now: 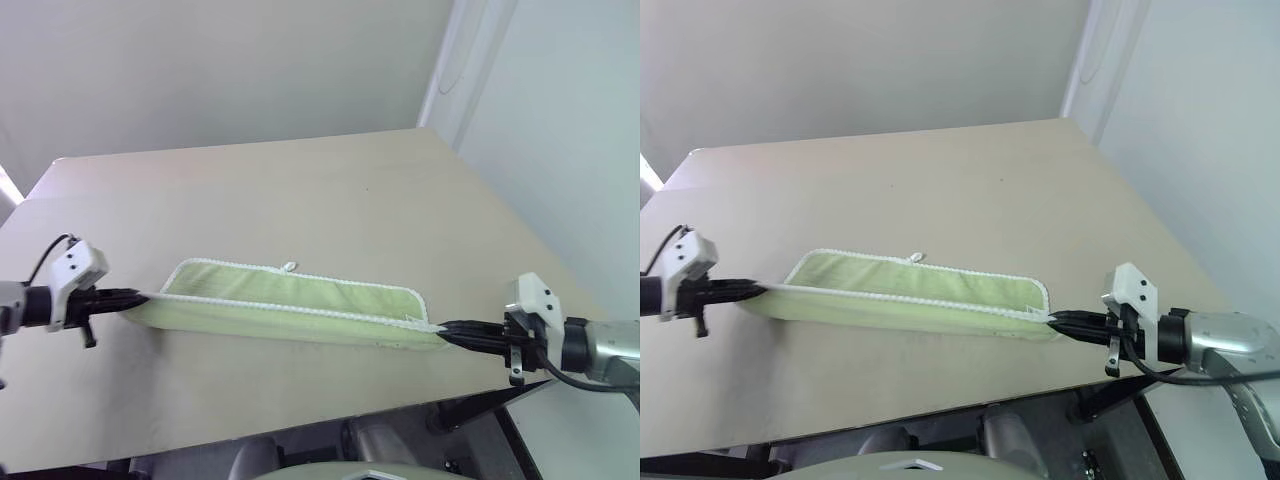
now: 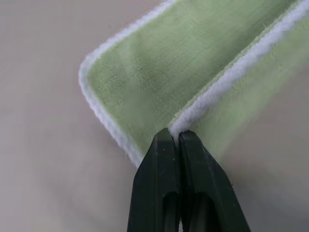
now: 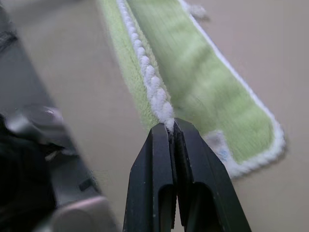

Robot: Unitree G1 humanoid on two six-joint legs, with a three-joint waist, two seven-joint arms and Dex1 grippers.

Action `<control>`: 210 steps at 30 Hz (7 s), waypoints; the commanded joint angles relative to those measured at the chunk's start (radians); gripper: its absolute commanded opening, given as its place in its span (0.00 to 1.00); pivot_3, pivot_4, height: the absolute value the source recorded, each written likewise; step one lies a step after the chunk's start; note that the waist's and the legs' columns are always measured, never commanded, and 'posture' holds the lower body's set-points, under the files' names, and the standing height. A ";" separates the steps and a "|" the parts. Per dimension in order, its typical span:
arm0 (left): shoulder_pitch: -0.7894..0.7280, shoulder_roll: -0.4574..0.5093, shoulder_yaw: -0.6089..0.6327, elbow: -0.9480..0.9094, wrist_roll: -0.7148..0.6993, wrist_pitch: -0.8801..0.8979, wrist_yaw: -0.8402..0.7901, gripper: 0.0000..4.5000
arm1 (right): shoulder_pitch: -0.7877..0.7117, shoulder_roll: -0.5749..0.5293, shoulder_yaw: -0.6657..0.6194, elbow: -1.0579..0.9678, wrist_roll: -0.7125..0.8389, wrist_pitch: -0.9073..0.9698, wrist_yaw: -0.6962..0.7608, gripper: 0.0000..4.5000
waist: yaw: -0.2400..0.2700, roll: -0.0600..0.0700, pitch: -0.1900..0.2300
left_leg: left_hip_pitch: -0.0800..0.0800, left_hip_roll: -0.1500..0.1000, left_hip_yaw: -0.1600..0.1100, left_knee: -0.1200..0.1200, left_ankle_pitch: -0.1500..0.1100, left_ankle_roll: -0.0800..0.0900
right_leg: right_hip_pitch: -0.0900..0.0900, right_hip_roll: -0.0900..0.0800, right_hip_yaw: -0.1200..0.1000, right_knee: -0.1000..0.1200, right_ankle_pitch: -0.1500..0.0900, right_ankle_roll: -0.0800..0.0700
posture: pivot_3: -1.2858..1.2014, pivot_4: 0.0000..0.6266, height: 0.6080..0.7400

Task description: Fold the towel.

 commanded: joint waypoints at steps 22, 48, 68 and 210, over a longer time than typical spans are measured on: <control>-0.514 -0.260 -0.160 0.691 0.253 -0.331 0.309 0.00 | -0.347 0.156 0.219 0.384 -0.272 -0.042 -0.257 0.01 | 0.009 -0.003 -0.001 | -0.001 -0.002 0.001 0.001 -0.001 0.002 | -0.001 0.006 0.009 0.010 0.008 -0.002 | 0.52 0.00 0.79; -0.403 -0.244 0.026 0.328 0.033 -0.149 0.216 1.00 | -0.458 0.292 -0.331 0.225 0.347 0.846 -0.499 1.00 | 0.003 -0.001 -0.002 | -0.001 -0.001 0.001 0.000 -0.001 0.002 | -0.001 0.006 0.010 0.010 0.008 -0.002 | 0.52 0.00 0.79; -0.084 -0.258 -0.069 -0.205 -0.046 0.018 0.094 1.00 | 0.138 0.321 -0.112 0.099 1.404 0.557 -1.168 1.00 | -0.026 0.001 -0.001 | 0.000 -0.001 0.001 0.000 -0.002 0.002 | 0.002 0.008 0.014 0.009 0.007 -0.002 | 0.52 0.00 0.79; -0.188 -0.158 -0.046 -0.218 -0.299 0.983 0.230 1.00 | -0.408 0.471 0.391 0.137 -0.197 0.036 -0.584 0.93 | -0.003 -0.004 -0.005 | 0.001 -0.002 0.003 -0.012 -0.001 0.002 | -0.004 0.010 0.018 0.005 0.006 -0.001 | 0.52 0.00 0.79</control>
